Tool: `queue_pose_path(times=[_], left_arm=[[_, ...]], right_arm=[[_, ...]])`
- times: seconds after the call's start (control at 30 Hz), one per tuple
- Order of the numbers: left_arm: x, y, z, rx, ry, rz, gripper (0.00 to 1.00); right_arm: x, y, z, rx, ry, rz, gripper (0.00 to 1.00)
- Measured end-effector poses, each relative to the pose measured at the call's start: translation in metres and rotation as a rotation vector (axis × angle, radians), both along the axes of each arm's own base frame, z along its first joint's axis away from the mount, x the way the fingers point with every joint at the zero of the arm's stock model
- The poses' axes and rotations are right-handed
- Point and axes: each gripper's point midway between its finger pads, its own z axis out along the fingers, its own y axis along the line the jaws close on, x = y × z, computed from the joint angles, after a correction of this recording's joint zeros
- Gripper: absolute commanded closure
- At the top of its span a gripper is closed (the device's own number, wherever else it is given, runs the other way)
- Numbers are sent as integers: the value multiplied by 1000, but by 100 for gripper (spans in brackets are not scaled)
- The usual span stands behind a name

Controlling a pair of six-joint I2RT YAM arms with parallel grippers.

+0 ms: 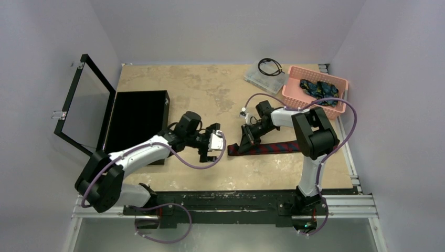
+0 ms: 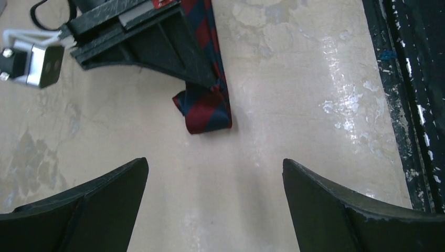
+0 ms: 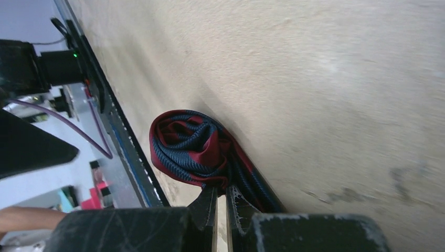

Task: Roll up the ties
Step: Roll the tie at the center of the board.

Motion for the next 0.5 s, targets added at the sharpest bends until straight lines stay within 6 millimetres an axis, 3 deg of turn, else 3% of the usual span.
queue_pose_path(times=[0.23,0.37,0.5], left_arm=[[-12,-42,-32,-19,-31,-107,5],[-10,-53,-57,8,9,-92,12],[-7,-56,-69,27,30,-47,11]], right_arm=[[-8,8,1,-60,-66,51,100],[-9,7,1,-68,-70,51,100],[-9,8,1,-67,-70,53,100]])
